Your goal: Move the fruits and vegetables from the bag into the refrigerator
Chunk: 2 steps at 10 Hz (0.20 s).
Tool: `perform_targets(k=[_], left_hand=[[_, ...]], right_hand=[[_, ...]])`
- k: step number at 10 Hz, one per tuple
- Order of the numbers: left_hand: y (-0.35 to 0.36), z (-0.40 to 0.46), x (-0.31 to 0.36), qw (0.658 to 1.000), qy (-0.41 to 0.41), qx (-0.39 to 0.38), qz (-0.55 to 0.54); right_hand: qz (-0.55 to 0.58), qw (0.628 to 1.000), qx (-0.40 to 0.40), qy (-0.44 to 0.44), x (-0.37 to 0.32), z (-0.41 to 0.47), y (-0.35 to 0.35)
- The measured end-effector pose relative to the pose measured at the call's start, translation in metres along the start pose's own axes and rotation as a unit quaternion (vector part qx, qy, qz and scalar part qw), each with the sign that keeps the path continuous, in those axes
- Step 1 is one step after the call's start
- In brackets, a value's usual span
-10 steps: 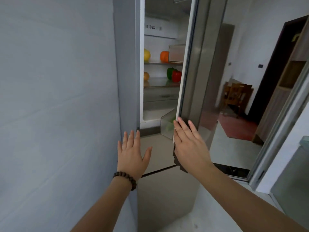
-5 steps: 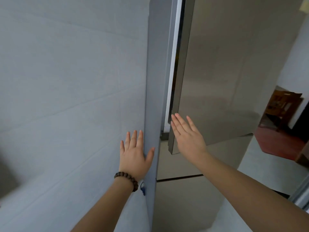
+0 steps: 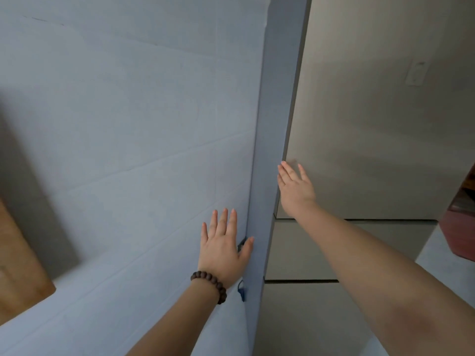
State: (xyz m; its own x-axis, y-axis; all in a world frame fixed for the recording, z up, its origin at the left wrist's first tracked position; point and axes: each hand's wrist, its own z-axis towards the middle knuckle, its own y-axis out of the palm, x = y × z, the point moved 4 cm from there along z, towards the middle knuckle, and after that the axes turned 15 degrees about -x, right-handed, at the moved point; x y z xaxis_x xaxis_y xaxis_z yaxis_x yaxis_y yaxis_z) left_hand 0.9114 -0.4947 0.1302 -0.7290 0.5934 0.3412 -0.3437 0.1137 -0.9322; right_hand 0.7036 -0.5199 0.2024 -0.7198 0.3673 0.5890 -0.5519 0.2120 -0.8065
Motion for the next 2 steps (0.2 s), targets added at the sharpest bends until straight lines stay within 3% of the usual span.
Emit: perform_targets(k=[2], left_hand=[[-0.0001, -0.0112, -0.0163, 1.000, -0.017, 0.001, -0.001]], right_hand=[[0.050, 0.999, -0.007, -0.001, -0.0027, 0.0001, -0.0029]])
